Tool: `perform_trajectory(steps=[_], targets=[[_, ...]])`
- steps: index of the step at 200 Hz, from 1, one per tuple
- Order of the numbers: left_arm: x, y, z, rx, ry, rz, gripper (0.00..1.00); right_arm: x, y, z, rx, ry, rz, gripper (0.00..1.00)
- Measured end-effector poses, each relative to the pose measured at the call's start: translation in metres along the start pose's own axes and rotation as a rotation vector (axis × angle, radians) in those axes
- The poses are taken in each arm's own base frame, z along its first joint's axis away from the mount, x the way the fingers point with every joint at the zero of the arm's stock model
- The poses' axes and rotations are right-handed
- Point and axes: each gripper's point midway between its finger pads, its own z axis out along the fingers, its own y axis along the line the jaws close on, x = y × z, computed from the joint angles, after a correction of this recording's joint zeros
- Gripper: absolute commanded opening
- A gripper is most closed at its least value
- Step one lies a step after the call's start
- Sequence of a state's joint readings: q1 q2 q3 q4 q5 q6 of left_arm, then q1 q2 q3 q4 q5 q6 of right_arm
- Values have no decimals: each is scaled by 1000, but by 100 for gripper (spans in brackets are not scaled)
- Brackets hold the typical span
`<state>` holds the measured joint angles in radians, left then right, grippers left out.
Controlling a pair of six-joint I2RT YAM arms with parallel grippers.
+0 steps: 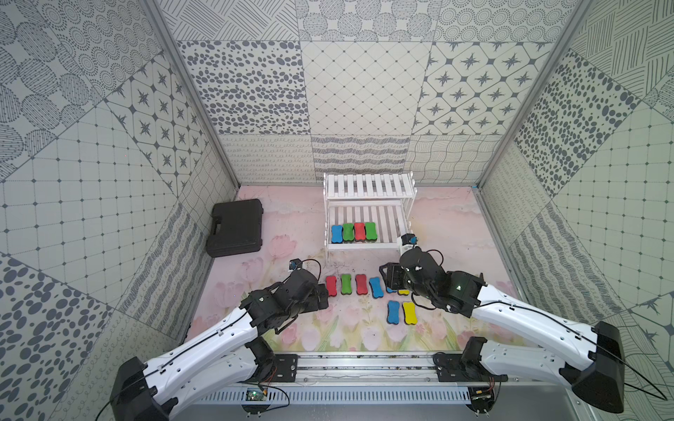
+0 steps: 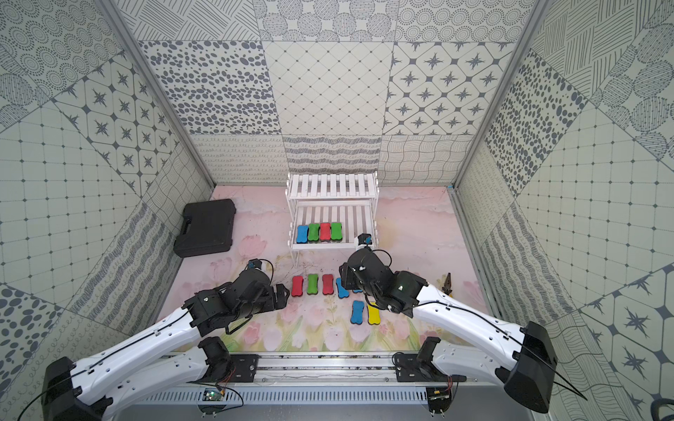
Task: Remove the whiteboard erasers from the shelf
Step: Pick up the whiteboard eraser from the shelf.
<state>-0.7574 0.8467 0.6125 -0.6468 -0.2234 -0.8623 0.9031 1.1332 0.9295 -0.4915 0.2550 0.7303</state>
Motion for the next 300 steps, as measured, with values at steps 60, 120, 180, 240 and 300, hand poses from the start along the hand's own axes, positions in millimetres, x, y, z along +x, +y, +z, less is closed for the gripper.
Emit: perform_trajectory(steps=[60, 120, 180, 240, 300], targets=[[-2, -3, -3, 10, -6, -2, 99, -68, 3, 65, 73, -49, -46, 55], [-3, -2, -8, 17, -11, -4, 99, -69, -6, 103, 126, -8, -72, 57], [-1, 1, -9, 13, -8, -3, 99, -68, -15, 115, 147, 10, -74, 57], [-1, 1, -10, 15, -10, -4, 99, -74, -12, 117, 137, 6, -71, 56], [-2, 0, -11, 16, -11, -4, 99, -71, -16, 127, 145, 27, -71, 53]])
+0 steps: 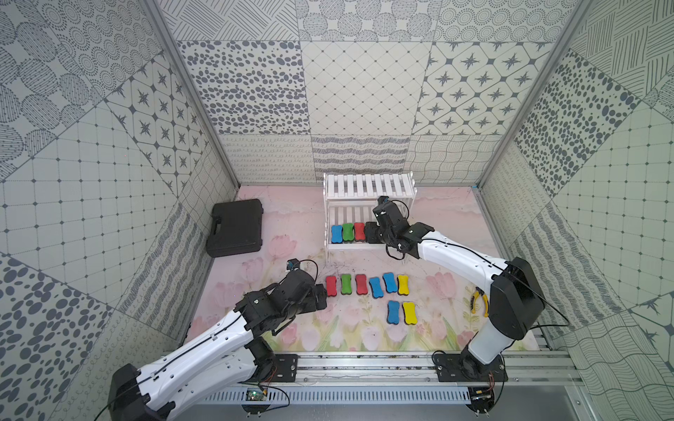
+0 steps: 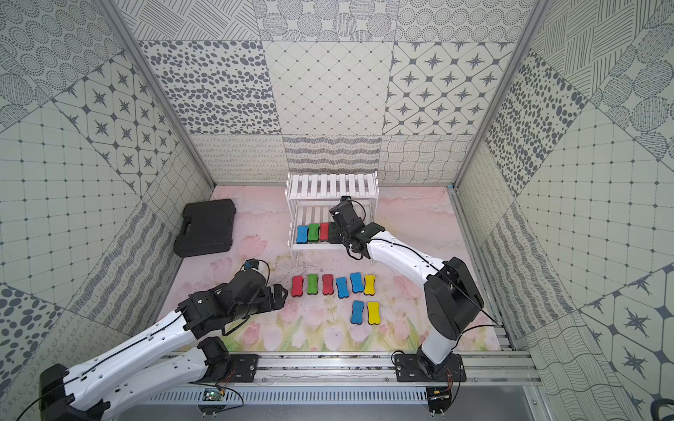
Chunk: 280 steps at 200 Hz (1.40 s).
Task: Remove the whiteboard erasers from the shelf
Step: Pick up the whiteboard eraser from the shelf.
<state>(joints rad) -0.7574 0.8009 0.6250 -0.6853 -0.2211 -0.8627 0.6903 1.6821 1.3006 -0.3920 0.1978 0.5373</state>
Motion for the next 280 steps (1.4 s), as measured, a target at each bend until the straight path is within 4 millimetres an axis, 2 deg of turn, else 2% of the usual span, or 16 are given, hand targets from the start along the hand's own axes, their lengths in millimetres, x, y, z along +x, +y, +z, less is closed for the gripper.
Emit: perform_trajectory(steps=[65, 131, 163, 199, 219, 249, 266, 280], targets=[[0, 0, 0, 1, -1, -1, 99, 1, -5, 3, 13, 7, 6, 46], [0, 0, -1, 3, -2, -1, 99, -1, -11, 1, 47, 8, 7, 47], [-1, 0, -1, 4, -4, -2, 99, 1, -13, 1, 55, 17, 3, 36], [-1, 0, -1, 5, -4, -2, 99, 0, -12, -2, 45, 14, 6, 33], [-1, 0, -1, 5, -4, -2, 99, -4, -11, -17, 26, -7, 14, 33], [-2, -2, -3, 7, -7, -2, 100, -8, -6, -62, -35, -69, 51, 32], [-3, -3, -4, 10, -9, -3, 100, 3, -2, -84, -79, -80, 70, 32], [-4, -3, -4, 11, -10, -3, 100, 24, 0, -97, -107, -63, 79, 32]])
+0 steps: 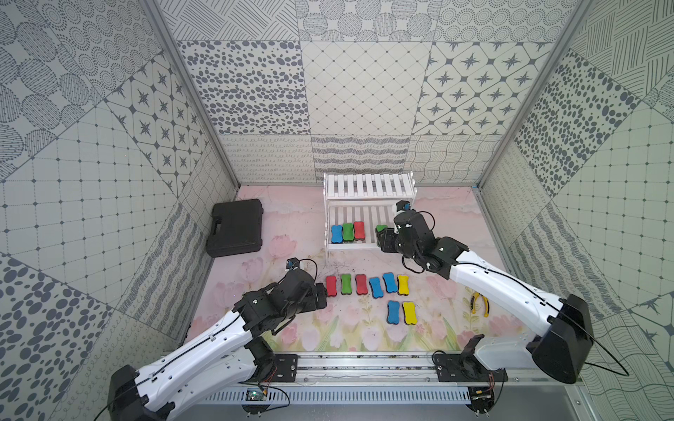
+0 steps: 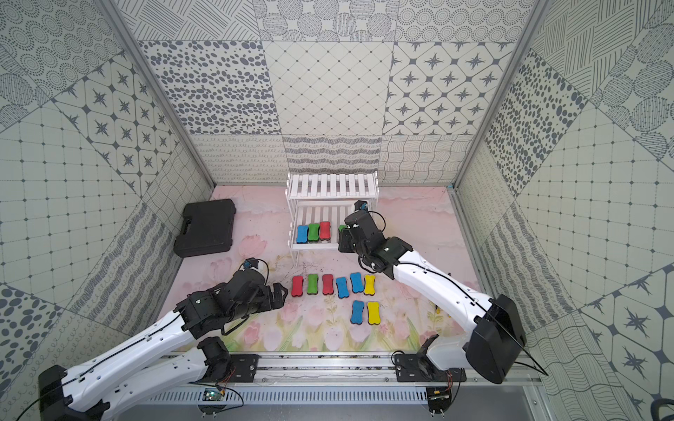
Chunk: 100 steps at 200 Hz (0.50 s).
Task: Remove the whiteboard erasers from the shelf
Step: Pick up the whiteboard eraser from the shelf.
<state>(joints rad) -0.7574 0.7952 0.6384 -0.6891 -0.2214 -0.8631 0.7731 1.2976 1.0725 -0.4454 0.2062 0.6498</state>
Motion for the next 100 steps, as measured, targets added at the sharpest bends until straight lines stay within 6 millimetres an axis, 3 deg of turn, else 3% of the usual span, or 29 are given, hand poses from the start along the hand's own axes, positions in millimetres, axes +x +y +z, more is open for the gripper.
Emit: perform_trajectory(steps=[61, 100], targets=[[0, 0, 0, -3, 0, 0, 100, 128, -22, -17, 7, 218, 63, 32], [1, 2, 3, -20, 8, 5, 99, 187, -24, -12, 38, 326, 73, 32]])
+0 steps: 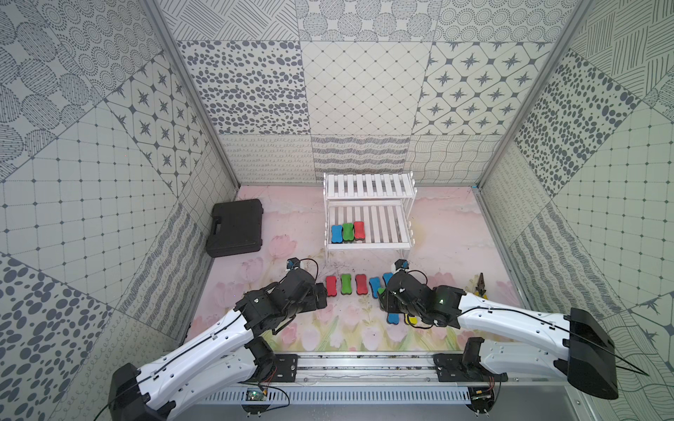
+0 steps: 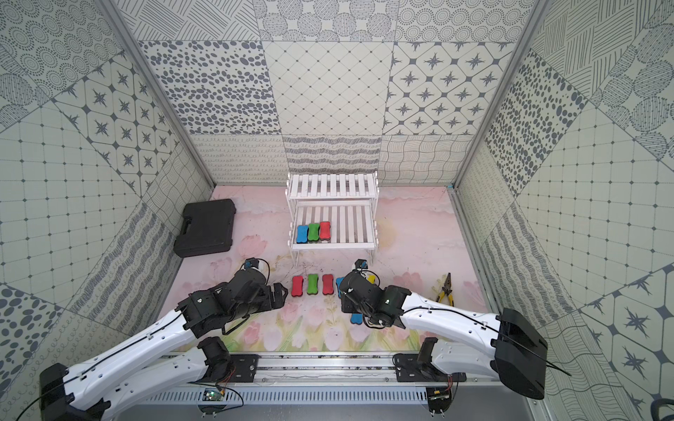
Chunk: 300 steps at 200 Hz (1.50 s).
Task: Remove the whiteboard erasers from the shelf
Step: Pick up the whiteboard eraser from the shelf, then place the whiteboard eraser at the center of the board.
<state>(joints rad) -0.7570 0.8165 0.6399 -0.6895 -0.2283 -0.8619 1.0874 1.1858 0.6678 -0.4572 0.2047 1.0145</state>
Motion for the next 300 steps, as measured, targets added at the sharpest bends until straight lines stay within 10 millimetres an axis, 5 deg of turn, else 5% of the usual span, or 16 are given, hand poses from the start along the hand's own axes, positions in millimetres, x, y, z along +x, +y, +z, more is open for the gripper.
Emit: perform_trajectory(steps=[126, 300], targets=[[1, 1, 4, -19, 11, 6, 100, 31, -4, 37, 76, 65, 48, 32], [0, -2, 3, -13, 19, 7, 99, 16, -5, 33, 77, 12, 65, 48]])
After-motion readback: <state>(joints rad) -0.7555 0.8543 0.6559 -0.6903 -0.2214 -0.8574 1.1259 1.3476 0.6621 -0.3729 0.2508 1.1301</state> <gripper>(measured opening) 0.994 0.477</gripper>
